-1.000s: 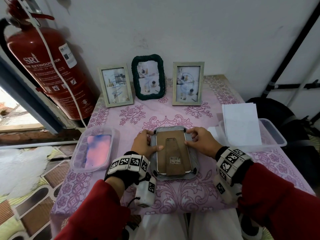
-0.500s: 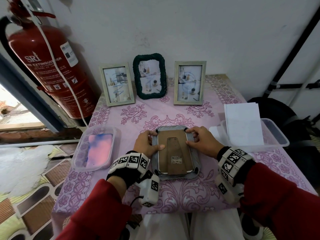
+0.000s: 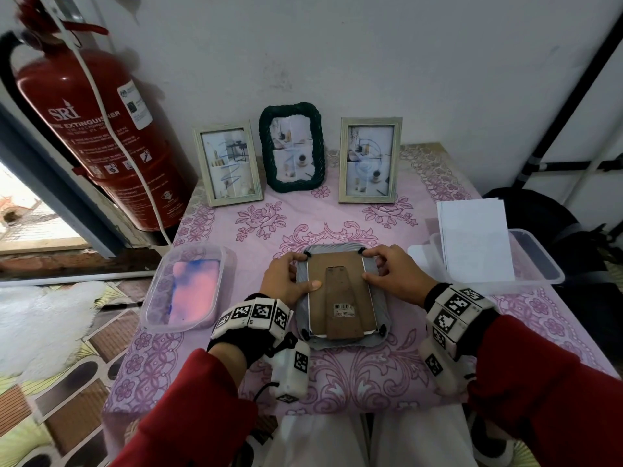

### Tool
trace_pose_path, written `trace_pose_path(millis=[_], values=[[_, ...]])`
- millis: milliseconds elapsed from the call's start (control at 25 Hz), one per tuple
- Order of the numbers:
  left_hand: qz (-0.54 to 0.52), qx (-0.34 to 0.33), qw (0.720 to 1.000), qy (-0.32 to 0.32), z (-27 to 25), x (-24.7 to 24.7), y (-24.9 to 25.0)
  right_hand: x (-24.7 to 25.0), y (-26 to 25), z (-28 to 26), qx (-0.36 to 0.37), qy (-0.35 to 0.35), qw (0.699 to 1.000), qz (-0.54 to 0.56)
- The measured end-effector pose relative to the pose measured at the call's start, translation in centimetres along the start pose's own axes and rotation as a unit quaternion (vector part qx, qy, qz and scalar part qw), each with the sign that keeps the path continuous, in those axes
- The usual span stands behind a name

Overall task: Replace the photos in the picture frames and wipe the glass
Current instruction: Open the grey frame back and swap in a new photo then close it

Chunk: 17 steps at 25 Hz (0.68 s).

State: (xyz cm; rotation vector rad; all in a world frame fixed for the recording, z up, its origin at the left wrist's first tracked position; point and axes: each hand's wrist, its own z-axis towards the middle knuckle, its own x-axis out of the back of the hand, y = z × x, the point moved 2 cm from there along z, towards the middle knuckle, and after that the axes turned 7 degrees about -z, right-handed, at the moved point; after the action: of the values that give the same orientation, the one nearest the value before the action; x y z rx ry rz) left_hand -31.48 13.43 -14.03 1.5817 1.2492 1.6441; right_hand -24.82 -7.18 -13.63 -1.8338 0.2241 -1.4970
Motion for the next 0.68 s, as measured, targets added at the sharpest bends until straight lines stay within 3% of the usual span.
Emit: trace_pose_path(millis=[360, 520, 680], values=[[0.004, -0.007, 1.000, -0.010, 0.1, 0.1, -0.5, 0.1, 0.1, 0.1, 0.000, -0.003, 1.000, -0.008], [-0.043, 0.000, 0.999, 0.005, -0.4, 0.4, -0.2, 0.9, -0.3, -0.4, -0.002, -0.044, 0.999, -0.008], [-0.120, 0.036, 0.991, 0.046, -2.7, 0.8, -0.7, 1.8, -1.0, -3.2, 0.009, 0.029, 0.999, -0.026]])
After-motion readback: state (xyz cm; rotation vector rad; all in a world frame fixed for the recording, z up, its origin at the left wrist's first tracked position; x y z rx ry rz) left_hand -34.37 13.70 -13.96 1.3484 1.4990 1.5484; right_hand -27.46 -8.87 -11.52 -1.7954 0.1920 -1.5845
